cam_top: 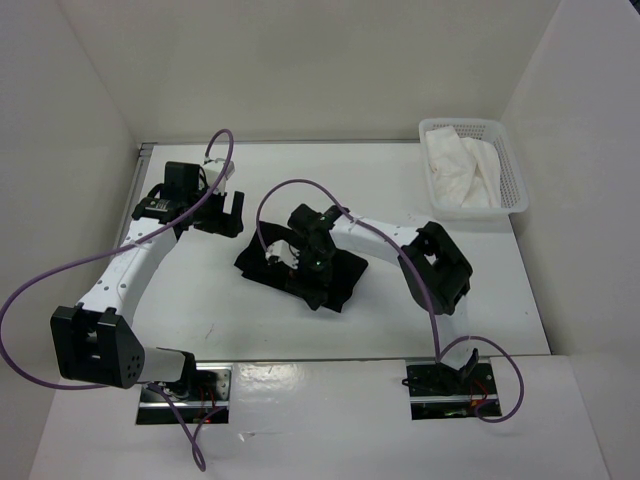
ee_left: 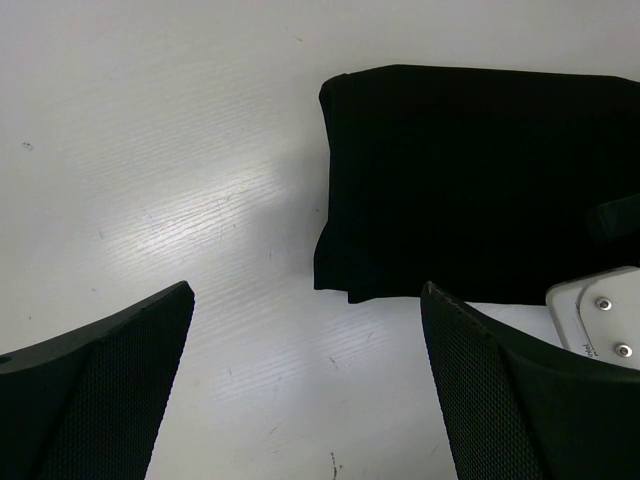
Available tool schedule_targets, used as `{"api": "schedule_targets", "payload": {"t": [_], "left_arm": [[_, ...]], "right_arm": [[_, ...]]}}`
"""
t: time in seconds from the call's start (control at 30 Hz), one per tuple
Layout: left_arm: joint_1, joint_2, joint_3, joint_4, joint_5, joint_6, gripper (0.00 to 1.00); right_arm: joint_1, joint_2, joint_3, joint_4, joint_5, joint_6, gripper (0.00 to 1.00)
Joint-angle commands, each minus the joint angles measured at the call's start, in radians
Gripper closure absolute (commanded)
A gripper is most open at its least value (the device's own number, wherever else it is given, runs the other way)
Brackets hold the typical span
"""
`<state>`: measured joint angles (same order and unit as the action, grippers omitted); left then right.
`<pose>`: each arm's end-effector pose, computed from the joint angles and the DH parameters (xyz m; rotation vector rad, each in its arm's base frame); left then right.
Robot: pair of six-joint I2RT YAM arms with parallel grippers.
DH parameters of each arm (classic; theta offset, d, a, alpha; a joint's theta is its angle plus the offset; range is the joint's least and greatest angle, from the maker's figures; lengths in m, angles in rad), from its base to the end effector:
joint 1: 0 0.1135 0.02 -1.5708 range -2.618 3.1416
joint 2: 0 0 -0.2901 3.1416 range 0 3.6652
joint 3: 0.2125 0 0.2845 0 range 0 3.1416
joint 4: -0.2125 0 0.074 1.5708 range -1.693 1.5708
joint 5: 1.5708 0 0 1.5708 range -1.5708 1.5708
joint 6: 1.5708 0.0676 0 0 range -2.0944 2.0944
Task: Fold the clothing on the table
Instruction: Fold the skirt
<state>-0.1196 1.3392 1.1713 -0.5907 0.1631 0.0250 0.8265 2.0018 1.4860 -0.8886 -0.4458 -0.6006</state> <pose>0.3360 -0.0514 0.3117 0.2497 2.3154 -0.2373 0.2733 0.3398 0.1590 -1.9727 2.1935 0.6920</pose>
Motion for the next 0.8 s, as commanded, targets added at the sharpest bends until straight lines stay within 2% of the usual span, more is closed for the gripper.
{"api": "schedule_targets", "payload": {"t": [0.0,0.5,0.77], "left_arm": [[0.001,-0.028,-0.007,0.019,0.023,0.010,0.00],[0.001,-0.028,-0.007,0.019,0.023,0.010,0.00],[0.001,-0.028,-0.007,0.019,0.023,0.010,0.00]], "right_arm": [[-0.004,0.009,0.039,-0.035,-0.048,-0.028,0.06],[0.005,0.058,0.048,-0.064,-0.079,-0.047,0.06],[0.025,0.109,0.077,-0.141,-0.106,-0.077,0.06]]}}
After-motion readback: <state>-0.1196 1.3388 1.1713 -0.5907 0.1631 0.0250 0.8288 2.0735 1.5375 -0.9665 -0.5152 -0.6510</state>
